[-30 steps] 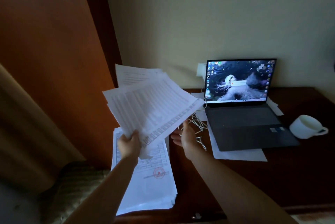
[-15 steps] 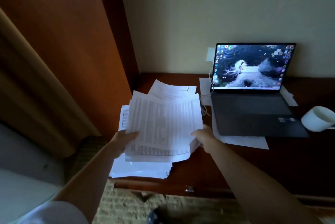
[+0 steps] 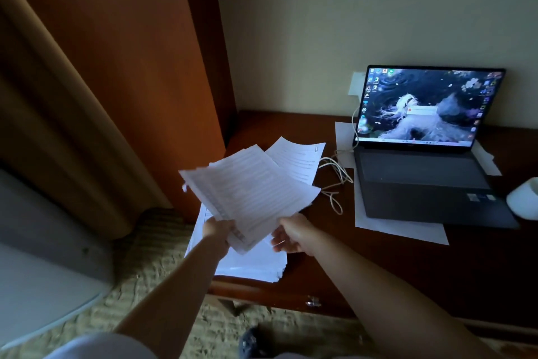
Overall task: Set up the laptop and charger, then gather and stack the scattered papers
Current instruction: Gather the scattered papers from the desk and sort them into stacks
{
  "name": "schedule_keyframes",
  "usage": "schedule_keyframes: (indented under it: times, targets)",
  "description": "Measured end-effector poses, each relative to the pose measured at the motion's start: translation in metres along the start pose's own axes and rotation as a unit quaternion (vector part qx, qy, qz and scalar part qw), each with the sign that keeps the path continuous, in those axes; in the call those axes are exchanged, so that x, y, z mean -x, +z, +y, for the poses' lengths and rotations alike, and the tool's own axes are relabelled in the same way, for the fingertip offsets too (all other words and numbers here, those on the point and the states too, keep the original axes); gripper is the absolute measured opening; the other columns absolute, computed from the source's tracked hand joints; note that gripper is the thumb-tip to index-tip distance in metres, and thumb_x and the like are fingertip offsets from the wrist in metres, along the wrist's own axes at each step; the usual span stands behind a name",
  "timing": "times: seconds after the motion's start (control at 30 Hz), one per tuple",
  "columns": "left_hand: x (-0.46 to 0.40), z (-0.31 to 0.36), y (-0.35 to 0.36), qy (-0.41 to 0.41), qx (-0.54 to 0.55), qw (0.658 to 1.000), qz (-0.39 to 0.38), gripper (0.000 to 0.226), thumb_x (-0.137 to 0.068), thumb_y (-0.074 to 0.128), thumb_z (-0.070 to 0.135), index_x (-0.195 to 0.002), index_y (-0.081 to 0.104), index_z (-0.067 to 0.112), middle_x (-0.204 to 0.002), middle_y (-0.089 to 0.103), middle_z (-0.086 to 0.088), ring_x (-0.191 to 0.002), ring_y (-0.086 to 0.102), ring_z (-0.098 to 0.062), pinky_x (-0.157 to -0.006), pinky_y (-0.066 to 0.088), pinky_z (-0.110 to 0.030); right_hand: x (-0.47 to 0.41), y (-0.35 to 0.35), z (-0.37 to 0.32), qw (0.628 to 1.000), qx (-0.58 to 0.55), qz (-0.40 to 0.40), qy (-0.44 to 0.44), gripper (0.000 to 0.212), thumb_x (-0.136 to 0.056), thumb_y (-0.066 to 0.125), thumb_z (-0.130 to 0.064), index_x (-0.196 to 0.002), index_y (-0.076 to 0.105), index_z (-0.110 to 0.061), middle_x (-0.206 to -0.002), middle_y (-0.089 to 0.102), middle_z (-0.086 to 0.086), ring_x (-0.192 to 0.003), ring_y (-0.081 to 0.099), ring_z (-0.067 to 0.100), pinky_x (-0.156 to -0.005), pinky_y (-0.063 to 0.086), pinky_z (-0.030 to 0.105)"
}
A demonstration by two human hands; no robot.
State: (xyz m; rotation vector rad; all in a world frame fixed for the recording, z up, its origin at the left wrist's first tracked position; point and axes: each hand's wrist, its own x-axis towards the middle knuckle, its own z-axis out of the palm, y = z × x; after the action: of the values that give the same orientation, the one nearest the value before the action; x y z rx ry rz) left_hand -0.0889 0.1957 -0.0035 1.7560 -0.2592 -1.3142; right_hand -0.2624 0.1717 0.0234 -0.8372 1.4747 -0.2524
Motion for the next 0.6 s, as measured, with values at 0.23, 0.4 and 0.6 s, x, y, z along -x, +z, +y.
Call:
schedule_keyframes:
  times: [0.23,0.4,0.6]
  targets:
    - [-0.017,0.011,-0.035,0.039,-0.086,0.995,0.022,0.029,-0.065,0.083,-0.002,-0.089,0.067,-0.002,-0.098,0.069,-0.015,-0.089,0.067,-0.034,-0.086,0.055,-0.047,-0.012,-0.014,-0.017,0.865,0.224,0.375,-0.246,0.028,-0.092,0.054,-0.025,-0.112,0.062,-0.006,-0.112,0.061,0.01,-0.105,0.058,0.027,-0.079,0.048,0.034]
    - [-0.023,0.007,-0.041,0.025,-0.103,0.994,-0.011,0.031,-0.062,0.085,0.0,-0.087,0.068,-0.002,-0.095,0.07,-0.017,-0.084,0.069,-0.033,-0.077,0.058,-0.04,-0.035,-0.005,-0.001,0.932,0.221,0.284,-0.04,0.041,-0.083,0.058,-0.025,-0.12,0.054,-0.007,-0.124,0.055,0.012,-0.114,0.054,0.032,-0.089,0.05,0.039]
    - [-0.025,-0.003,-0.032,0.08,-0.179,0.98,0.034,0.033,-0.067,0.086,0.022,-0.089,0.066,0.007,-0.084,0.067,-0.005,-0.074,0.063,-0.019,-0.066,0.051,-0.025,-0.033,0.016,0.02,0.866,0.359,0.338,-0.078,0.028,-0.089,0.05,-0.015,-0.116,0.056,-0.01,-0.124,0.05,0.008,-0.117,0.047,0.029,-0.09,0.044,0.039]
